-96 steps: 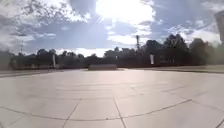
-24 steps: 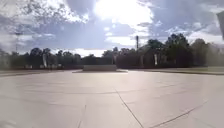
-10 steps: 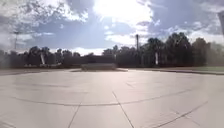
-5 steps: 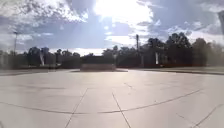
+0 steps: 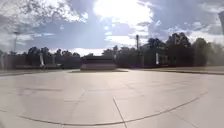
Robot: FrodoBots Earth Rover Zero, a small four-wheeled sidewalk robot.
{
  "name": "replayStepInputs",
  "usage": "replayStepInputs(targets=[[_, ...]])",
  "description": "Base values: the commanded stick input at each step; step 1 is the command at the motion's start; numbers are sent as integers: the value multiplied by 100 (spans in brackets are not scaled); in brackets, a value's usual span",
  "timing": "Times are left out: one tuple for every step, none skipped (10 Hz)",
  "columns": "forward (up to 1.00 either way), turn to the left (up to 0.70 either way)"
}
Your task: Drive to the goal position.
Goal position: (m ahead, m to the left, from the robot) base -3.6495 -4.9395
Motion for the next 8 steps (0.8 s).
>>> replayStepInputs(targets=[[55, -1], [55, -1], [54, -1], [54, -1], [54, -1], [55, -1], [55, -1], [55, -1]])
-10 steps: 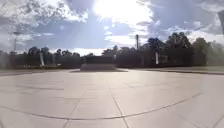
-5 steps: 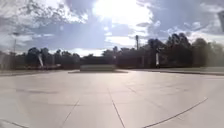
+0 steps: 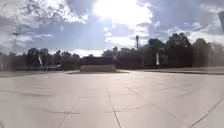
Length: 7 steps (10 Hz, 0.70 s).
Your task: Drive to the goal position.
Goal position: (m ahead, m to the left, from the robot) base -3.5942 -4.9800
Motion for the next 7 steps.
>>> replayStepInputs(targets=[[54, -1], [55, -1], [55, -1], [55, -1], [54, -1], [55, -1], [55, -1]])
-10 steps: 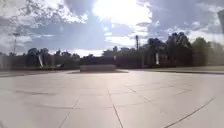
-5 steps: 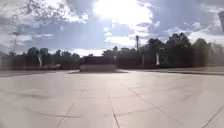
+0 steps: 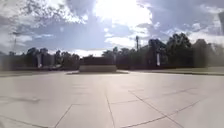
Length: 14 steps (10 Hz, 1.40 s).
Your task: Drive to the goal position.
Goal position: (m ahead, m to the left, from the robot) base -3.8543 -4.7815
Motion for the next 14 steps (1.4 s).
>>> replayStepInputs(targets=[[55, -1], [55, -1], [55, -1], [54, -1], [55, -1], [55, -1], [55, -1], [55, -1], [55, -1], [55, -1], [55, -15], [59, -32], [69, -35], [70, -36]])
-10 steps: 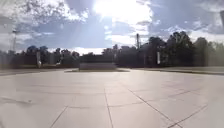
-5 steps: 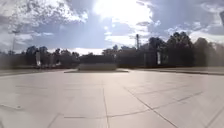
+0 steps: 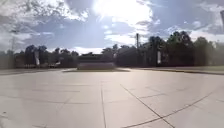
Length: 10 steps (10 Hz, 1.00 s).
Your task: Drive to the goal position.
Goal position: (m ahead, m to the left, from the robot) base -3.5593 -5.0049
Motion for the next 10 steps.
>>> replayStepInputs(targets=[[70, -36], [70, -36], [70, -36], [70, -36], [70, -36], [70, -36], [70, -35], [70, -34], [70, -34], [70, -34]])
